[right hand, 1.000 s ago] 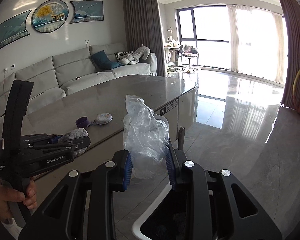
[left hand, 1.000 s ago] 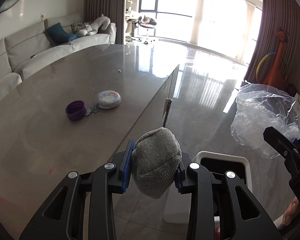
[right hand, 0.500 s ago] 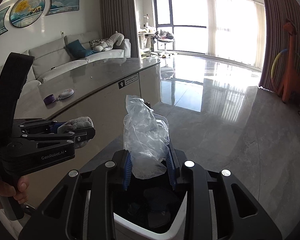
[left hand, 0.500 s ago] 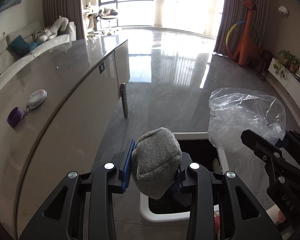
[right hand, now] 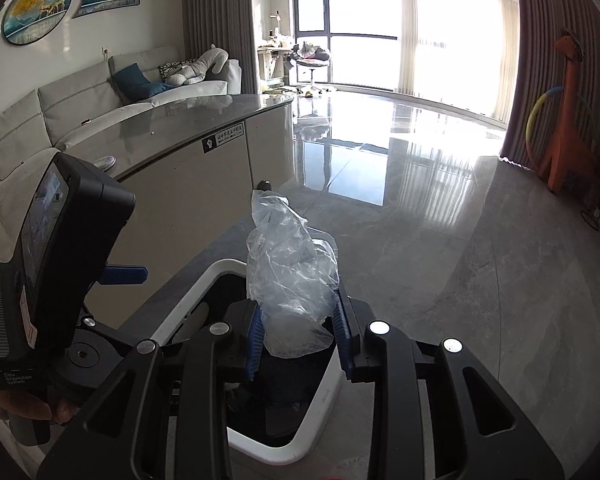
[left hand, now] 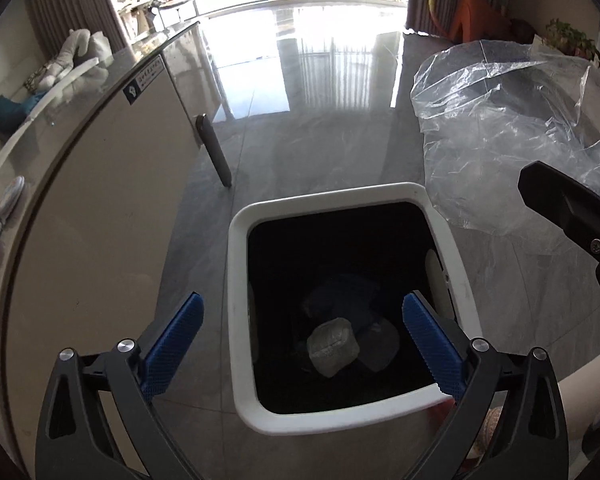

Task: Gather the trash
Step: 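Carry the cap and plastic bag to the bin and open both grippers, then return to the table and grasp the purple lid with the left gripper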

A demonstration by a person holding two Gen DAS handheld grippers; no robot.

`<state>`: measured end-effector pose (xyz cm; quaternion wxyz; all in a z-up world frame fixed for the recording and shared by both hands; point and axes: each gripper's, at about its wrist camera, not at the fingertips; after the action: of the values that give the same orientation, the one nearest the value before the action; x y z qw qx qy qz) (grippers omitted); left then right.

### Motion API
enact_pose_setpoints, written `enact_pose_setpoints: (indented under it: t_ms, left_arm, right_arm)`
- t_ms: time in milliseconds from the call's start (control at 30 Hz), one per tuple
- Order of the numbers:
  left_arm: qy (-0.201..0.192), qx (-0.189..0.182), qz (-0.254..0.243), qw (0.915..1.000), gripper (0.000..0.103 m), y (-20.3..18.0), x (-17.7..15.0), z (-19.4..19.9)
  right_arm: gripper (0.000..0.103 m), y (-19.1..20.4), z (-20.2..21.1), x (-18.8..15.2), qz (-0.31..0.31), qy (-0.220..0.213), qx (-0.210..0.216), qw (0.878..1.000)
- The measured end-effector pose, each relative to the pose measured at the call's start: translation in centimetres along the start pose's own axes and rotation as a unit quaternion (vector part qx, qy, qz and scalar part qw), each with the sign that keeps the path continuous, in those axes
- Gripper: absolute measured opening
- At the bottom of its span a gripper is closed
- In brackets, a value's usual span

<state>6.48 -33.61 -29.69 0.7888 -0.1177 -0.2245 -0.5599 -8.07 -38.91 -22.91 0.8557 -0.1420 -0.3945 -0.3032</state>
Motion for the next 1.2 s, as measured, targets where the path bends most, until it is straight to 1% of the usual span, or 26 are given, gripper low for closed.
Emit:
enact_pose_setpoints:
  t_ms: [67,133,267,367,467,567,600,633,667,700,800,867,933,1067,1200]
  left_arm:
    - [0.003,0.008,-0.007,0.9999,0.098,-0.5,-0.4,-0.2]
    - [0.003,0.006,-0.009,0.9999,0.098,-0.6,-0.7,-0.2]
    - [-0.013,0.023,-0.001,0.9997,0.098,0.5,-0.3,1.1]
    - [-0.029,0.039,0.024,0.9985,0.098,2.5,-0.2,2.5]
    - [-0.040,0.048,0.061,0.9962,0.098,5.1,-0.3,3.8]
    - [-0.047,0.049,0.095,0.9931,0.098,7.4,-0.7,5.0]
    - [-0.049,0.049,0.105,0.9921,0.098,8.1,-0.8,5.2]
    - [-0.050,0.050,0.112,0.9912,0.098,8.7,-0.9,5.5]
    - [-0.051,0.052,0.119,0.9903,0.098,9.2,-1.0,5.8]
    - [-0.052,0.054,0.124,0.9894,0.098,9.6,-1.3,6.0]
    - [-0.055,0.060,0.139,0.9869,0.098,10.7,-1.8,6.3]
    - [-0.059,0.062,0.149,0.9852,0.098,11.4,-2.3,6.9]
    - [-0.065,0.065,0.158,0.9831,0.098,12.2,-2.6,7.6]
    - [-0.088,0.091,0.181,0.9753,0.098,14.4,-2.8,9.5]
    - [-0.108,0.127,0.197,0.9662,0.098,17.0,-2.8,11.3]
  right_arm:
    - [0.032,0.0,0.0,0.0,0.001,0.002,0.001,1.000]
    - [0.032,0.0,0.0,0.0,0.002,0.001,0.003,1.000]
    - [0.032,0.3,-0.3,0.0,0.002,0.003,0.009,1.000]
    - [0.033,0.4,-1.1,0.1,0.005,0.011,0.015,1.000]
    - [0.033,1.1,-2.2,-0.1,0.008,0.024,0.024,0.999]
    - [0.038,2.0,-3.8,-0.5,0.018,0.052,0.032,0.998]
    - [0.053,2.3,-4.6,-0.8,0.022,0.070,0.034,0.997]
    - [0.084,2.7,-5.8,-1.4,0.027,0.104,0.035,0.994]
    - [0.094,3.2,-6.9,-2.1,0.032,0.137,0.039,0.989]
    - [0.097,3.5,-7.6,-2.7,0.036,0.149,0.036,0.988]
    - [0.097,4.7,-8.6,-3.9,0.056,0.170,0.023,0.984]
    - [0.097,5.3,-8.1,-3.6,0.069,0.159,0.015,0.985]
    - [0.098,5.9,-6.8,-2.6,0.072,0.128,0.020,0.989]
    - [0.098,7.7,-3.6,1.2,0.076,0.053,0.061,0.994]
    - [0.098,9.8,-1.5,5.5,0.089,-0.004,0.109,0.990]
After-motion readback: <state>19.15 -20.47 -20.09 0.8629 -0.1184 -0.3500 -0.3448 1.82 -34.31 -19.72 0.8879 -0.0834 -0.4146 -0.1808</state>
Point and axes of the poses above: each gripper's, at about its wrist camera, not at the fingertips, and z roughly against the way its jaws point, y to its left, x to its top, and after that the axes turned 3 degrees about -x, right-handed
